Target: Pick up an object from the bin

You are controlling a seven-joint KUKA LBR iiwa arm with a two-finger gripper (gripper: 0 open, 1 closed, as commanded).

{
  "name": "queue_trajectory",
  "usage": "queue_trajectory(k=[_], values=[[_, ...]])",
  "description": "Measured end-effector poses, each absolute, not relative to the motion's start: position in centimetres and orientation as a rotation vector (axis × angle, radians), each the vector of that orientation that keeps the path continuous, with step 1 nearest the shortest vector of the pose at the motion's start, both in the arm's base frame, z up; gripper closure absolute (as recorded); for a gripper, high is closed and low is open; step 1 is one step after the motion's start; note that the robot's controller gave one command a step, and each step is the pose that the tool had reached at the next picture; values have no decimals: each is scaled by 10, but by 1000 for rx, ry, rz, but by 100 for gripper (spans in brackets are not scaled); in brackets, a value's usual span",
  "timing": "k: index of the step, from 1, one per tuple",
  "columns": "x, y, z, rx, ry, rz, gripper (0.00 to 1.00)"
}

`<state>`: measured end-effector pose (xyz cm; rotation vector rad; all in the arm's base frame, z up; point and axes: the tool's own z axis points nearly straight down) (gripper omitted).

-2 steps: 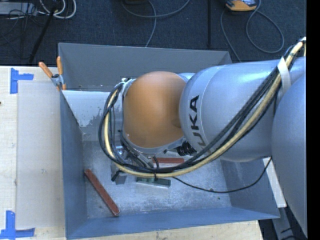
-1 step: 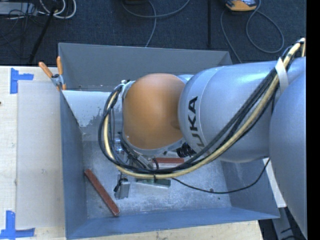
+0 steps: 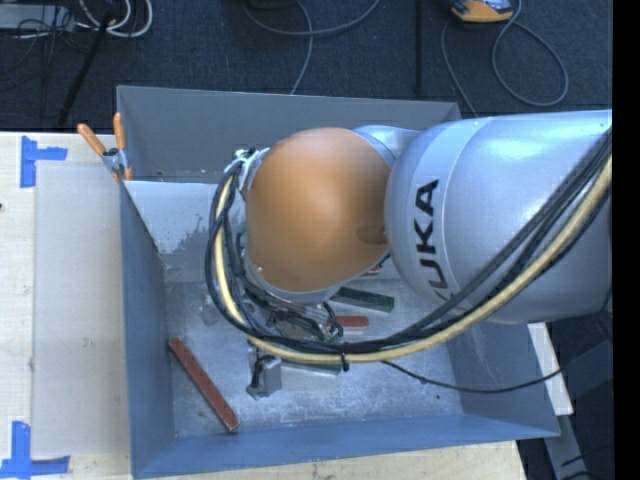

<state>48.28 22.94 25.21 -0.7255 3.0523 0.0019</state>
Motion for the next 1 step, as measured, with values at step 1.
queue_trajectory(k=[1], values=[[576,91,176,-680,3068,-5,0]])
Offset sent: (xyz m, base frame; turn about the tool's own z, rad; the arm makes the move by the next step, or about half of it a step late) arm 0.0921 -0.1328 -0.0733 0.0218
